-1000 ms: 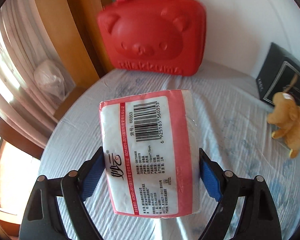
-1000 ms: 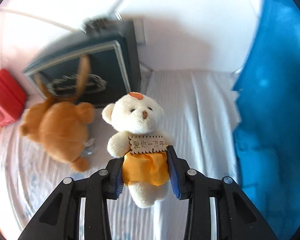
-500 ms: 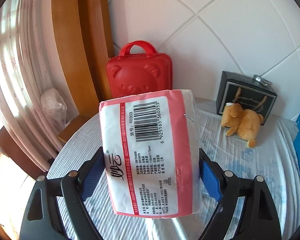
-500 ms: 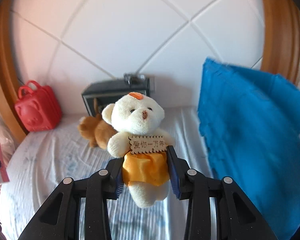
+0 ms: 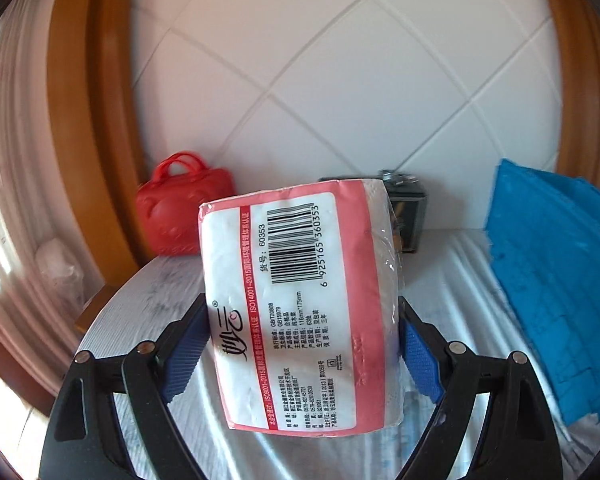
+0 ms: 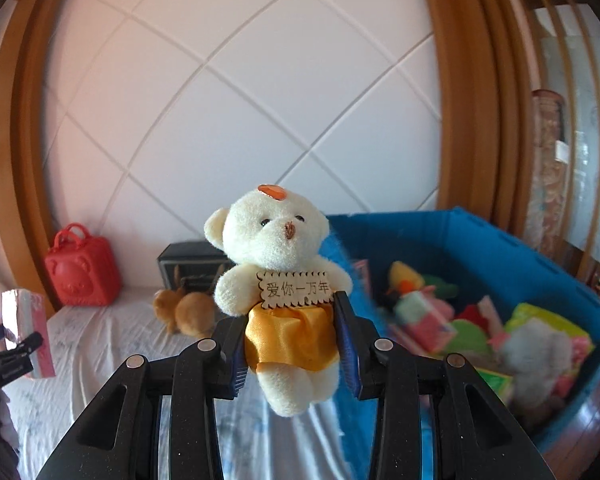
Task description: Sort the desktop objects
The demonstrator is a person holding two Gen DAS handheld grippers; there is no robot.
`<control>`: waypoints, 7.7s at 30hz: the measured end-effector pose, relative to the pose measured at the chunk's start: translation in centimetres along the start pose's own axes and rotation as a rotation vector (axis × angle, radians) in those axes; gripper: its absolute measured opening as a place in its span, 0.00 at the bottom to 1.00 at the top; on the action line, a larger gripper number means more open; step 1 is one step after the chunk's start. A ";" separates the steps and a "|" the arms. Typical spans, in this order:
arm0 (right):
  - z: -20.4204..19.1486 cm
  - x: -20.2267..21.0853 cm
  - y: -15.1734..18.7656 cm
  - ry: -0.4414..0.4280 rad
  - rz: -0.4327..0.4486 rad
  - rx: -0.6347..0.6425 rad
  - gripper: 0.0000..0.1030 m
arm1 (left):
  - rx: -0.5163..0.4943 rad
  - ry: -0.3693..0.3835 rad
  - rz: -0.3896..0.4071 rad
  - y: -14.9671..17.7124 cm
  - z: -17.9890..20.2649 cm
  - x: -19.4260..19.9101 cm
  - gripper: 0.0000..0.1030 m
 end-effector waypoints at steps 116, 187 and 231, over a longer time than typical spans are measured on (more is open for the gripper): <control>-22.9 -35.2 19.5 -0.361 -0.721 0.016 1.00 | 0.007 0.197 -0.453 12.1 -5.0 -25.1 0.87; 0.0 -9.4 -6.1 -0.133 -0.161 0.007 0.87 | -0.198 0.619 0.128 -9.0 23.9 3.4 0.57; 26.6 0.8 -2.1 0.144 -0.090 0.092 1.00 | -0.124 0.338 0.049 -3.0 41.1 16.6 0.81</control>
Point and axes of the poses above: each gripper's, at about its wrist camera, not at the fingertips, and x roughly against the way its jaws point, z to its right, y to its underside, the point moved 5 cm from there along -x, roughly the way its jaws point, and after that the axes turned 5 degrees about z, right-handed, at the moved point
